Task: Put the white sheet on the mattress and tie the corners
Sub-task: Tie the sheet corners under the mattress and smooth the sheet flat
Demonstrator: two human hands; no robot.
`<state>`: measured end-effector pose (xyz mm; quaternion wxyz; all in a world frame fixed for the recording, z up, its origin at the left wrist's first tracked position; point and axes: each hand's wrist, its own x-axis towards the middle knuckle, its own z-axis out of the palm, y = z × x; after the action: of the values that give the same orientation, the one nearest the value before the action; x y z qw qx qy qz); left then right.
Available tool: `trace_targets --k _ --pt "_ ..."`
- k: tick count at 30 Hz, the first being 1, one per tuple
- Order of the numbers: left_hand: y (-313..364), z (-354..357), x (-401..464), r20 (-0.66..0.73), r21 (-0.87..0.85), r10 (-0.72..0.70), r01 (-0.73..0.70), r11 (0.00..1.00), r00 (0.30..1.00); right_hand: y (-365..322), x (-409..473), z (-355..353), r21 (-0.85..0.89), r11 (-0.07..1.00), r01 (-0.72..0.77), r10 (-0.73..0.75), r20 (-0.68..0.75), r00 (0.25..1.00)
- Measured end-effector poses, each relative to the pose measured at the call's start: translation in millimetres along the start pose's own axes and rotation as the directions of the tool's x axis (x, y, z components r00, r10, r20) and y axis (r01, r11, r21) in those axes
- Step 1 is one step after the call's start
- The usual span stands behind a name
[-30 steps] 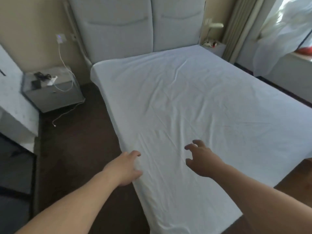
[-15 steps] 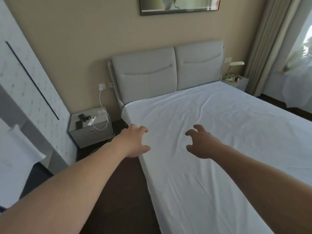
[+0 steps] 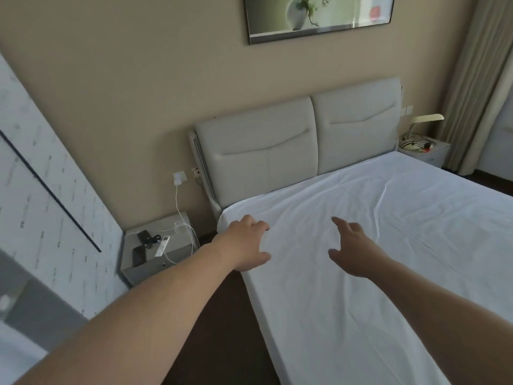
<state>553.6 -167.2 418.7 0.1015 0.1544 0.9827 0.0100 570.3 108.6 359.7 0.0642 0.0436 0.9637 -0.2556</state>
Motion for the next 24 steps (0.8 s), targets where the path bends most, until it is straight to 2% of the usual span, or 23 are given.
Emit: trace_targets --k 5,10,16,19,24 --pt "-106 -21 62 0.011 -0.037 -0.079 0.08 0.996 0.997 -79 88 17 -0.019 0.996 0.082 -0.081 0.018 0.997" --pt "-220 -25 153 0.016 -0.056 -0.086 0.087 0.995 0.996 -151 194 50 -0.051 0.992 0.111 -0.112 -0.011 0.994" --pt "-341 -28 269 0.118 -0.052 -0.013 0.019 0.998 0.993 -212 310 80 -0.056 0.998 -0.006 0.005 -0.009 1.0" --pt "-384 -40 339 0.136 -0.049 0.002 0.004 0.999 0.991 -235 363 83 -0.034 0.999 -0.036 0.035 -0.037 0.999" --pt "-413 -40 424 0.187 -0.034 0.059 -0.054 0.998 0.981 -240 431 97 -0.035 0.997 -0.065 0.065 0.002 0.998"
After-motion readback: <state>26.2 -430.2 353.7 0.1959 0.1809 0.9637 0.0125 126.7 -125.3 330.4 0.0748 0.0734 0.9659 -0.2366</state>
